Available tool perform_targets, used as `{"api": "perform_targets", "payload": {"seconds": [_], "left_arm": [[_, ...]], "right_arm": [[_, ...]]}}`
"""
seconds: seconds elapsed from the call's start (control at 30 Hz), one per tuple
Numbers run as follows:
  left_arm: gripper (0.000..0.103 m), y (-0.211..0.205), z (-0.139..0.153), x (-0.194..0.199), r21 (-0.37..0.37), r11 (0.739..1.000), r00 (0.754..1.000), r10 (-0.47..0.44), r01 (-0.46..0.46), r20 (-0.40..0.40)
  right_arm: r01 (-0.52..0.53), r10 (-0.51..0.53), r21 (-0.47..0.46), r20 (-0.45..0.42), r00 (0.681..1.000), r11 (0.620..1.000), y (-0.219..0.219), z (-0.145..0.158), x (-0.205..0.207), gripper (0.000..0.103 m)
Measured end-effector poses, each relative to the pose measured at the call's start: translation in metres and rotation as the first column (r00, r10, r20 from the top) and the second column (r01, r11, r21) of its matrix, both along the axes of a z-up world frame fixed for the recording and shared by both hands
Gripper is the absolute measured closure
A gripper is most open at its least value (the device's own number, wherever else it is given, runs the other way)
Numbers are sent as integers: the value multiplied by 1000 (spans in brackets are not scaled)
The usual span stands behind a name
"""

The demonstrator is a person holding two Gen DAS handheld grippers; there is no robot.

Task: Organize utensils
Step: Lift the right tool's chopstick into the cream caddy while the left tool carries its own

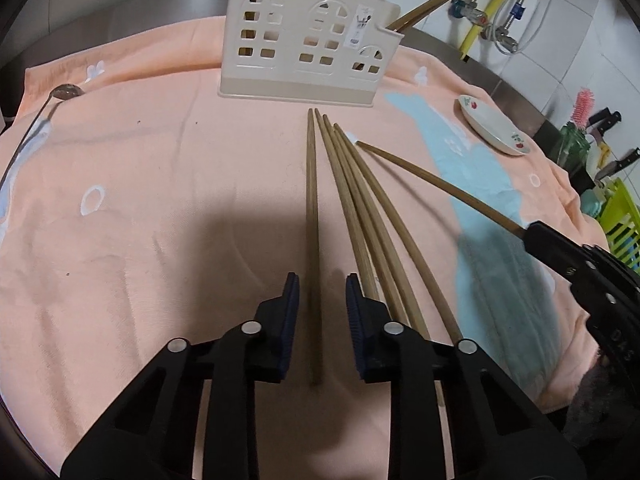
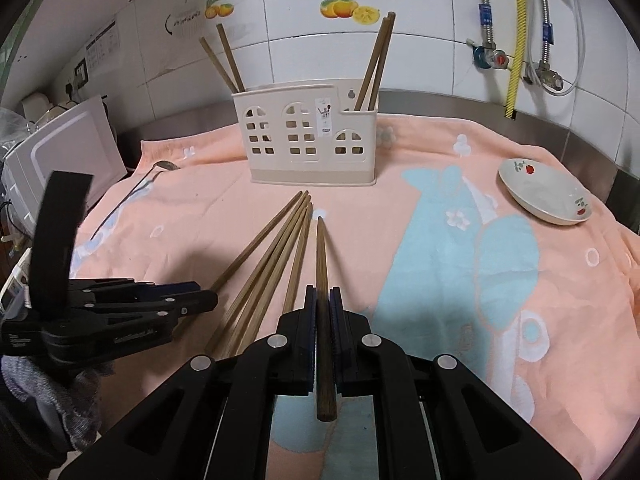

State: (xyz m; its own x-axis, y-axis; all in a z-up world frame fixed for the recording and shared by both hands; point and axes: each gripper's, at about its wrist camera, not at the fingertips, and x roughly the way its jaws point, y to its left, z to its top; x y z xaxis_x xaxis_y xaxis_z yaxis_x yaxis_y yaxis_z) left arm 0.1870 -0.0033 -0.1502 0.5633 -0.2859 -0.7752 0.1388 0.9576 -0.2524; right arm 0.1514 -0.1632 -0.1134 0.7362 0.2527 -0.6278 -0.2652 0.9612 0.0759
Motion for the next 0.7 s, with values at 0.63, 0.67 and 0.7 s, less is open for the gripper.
{"api": "perform_targets", "payload": {"seconds": [0.63,0.67,0.7], "left_arm": [[98,-8,6,10,98,995,1000,26,-25,-8],[98,-8,9,8,97,995,1000,22,-22,2],[98,-8,14,7,96,995,1000,17,-18,13]], "right_arm": [[6,-7,24,18,1000,1000,-9,10,-2,96],[4,-4,23,22,1000,1000,-10,12,-2,96],[0,0,25,24,1000,1000,-10,15,-2,96]]}}
